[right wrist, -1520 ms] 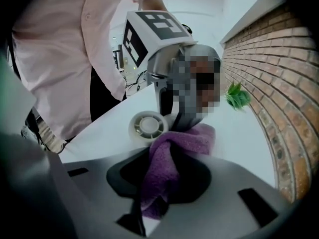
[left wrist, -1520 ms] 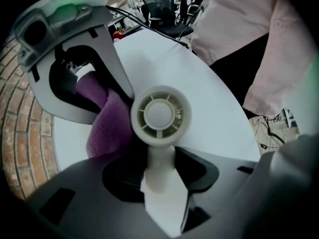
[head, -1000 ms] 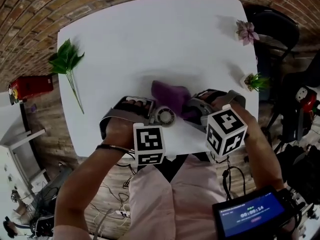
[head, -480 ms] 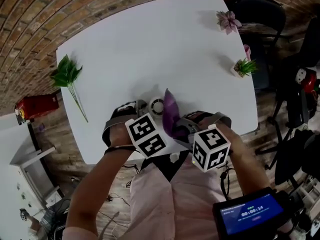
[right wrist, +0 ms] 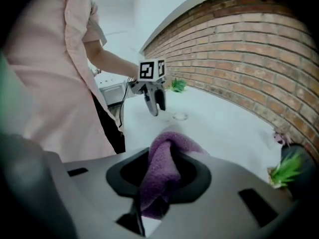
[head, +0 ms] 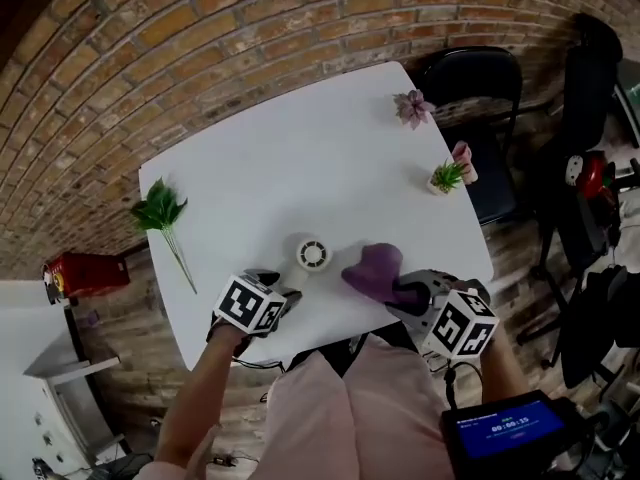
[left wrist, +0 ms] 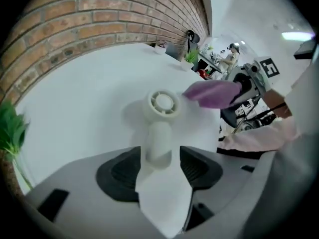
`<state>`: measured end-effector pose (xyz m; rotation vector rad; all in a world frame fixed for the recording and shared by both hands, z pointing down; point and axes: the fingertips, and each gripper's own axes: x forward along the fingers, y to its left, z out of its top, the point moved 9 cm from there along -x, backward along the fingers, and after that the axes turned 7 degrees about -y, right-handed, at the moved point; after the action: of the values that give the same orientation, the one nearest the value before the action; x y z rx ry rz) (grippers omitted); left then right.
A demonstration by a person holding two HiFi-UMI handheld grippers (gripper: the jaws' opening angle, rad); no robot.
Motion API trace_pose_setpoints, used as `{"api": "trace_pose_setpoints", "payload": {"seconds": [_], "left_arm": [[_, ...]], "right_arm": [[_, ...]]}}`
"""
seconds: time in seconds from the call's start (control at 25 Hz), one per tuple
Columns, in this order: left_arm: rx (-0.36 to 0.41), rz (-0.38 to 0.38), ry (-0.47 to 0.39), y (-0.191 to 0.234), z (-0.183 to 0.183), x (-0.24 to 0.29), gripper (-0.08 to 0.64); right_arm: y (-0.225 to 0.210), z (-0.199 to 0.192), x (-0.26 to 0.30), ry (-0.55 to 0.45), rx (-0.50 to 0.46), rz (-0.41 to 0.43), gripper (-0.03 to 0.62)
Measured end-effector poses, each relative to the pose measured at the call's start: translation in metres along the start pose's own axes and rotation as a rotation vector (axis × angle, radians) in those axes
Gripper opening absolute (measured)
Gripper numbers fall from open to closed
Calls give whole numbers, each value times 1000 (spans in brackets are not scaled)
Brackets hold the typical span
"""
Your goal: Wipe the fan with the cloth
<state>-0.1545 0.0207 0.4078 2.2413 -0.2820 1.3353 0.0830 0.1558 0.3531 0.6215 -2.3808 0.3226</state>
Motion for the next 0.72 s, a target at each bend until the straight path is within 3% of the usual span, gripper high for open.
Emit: {"api": "trace_pose_setpoints", "payload": {"seconds": [0.16, 0.32, 0.52, 0.72], "left_arm": [[-62, -179, 15, -25, -9, 18, 272], [-128, -327, -91, -62, 15, 42, 272], [-170, -401, -277, -82, 68, 69, 257], [-156, -433, -343, -93, 92, 69, 256]], "right_arm": [[2, -10, -22, -46, 104, -30, 95], [0, -27, -42, -63, 199, -68, 95], [-6, -58, -62, -43, 292, -130, 97], [-12, -62, -65, -77, 318, -144, 97]]}}
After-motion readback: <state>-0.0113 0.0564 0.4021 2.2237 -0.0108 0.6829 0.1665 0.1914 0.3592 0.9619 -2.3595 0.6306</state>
